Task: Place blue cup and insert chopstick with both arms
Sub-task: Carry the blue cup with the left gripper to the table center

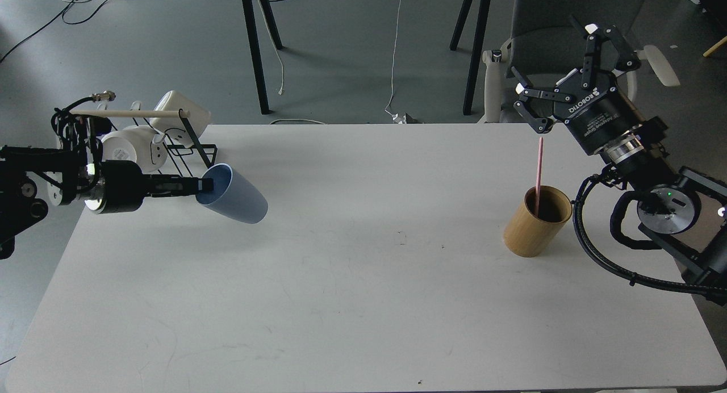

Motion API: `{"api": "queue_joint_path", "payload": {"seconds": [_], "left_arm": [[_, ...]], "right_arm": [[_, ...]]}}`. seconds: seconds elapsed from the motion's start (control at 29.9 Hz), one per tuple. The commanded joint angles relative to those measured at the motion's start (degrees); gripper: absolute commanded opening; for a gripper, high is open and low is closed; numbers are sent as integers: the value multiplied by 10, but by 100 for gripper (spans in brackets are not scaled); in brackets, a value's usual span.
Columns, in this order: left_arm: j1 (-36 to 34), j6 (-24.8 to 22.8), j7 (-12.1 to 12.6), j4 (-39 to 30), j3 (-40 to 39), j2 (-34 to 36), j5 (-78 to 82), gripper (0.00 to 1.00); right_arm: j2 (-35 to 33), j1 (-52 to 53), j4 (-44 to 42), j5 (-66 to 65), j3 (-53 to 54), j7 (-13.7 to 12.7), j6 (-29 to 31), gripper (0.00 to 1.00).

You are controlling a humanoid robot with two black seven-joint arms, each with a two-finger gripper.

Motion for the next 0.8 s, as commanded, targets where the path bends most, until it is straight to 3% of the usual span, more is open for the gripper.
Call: {"api": "queue_joint_path", "payload": {"seconds": [0.0,0.17,0.33,0.57,0.77], "left_arm": [[-67,-18,0,-3,21,-66,-17,4],[-162,-10,0,135,176,-238,-17,5],[-190,9,0,231,250,-349,-12,5],[-216,38,0,242,336,-429,-6,5],[-216,38,0,265,351,-474,-5,5]], "right_arm": [[-8,0,-5,3,65,0,-3,99],[-6,-21,-16,8,172,0,-3,99],[-5,-22,-30,10,191,0,-4,99],[1,-24,-46,9,187,0,-4,99],[1,-25,-47,9,187,0,-4,99]]}}
